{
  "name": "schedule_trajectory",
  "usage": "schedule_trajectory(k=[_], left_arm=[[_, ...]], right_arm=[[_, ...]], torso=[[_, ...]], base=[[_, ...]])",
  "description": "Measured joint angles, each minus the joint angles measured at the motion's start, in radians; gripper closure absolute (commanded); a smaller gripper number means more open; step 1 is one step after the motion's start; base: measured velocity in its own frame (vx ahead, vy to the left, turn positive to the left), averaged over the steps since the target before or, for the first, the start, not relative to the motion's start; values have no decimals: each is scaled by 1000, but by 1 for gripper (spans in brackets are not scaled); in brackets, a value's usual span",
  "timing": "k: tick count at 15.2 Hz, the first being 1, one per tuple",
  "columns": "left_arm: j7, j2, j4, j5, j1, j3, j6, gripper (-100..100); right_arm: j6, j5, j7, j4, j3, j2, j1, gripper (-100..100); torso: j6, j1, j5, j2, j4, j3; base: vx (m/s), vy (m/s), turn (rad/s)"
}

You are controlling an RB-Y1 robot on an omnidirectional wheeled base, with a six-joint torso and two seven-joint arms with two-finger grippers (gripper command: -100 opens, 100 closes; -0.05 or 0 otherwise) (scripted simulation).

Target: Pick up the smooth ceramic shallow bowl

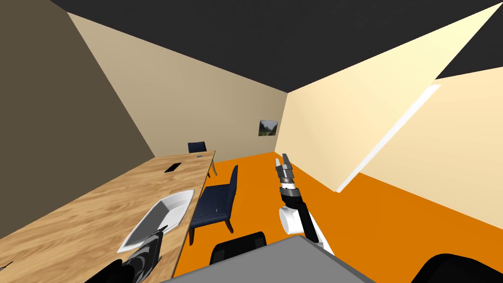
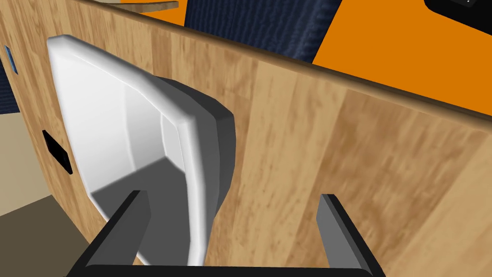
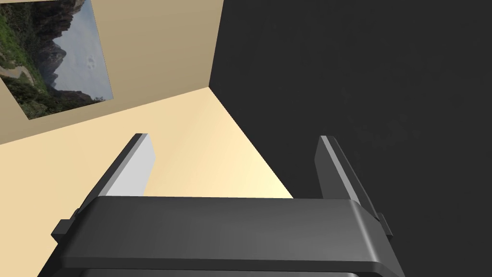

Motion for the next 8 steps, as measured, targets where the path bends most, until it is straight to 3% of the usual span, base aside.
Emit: schedule_trajectory(k=[8], left_arm=[[0, 0, 1, 1, 1, 0, 1, -100]], right_arm=[[0, 0, 0, 0, 0, 0, 0, 0]], torso=[[0, 0, 0, 1, 0, 0]], base=[[5, 0, -2]])
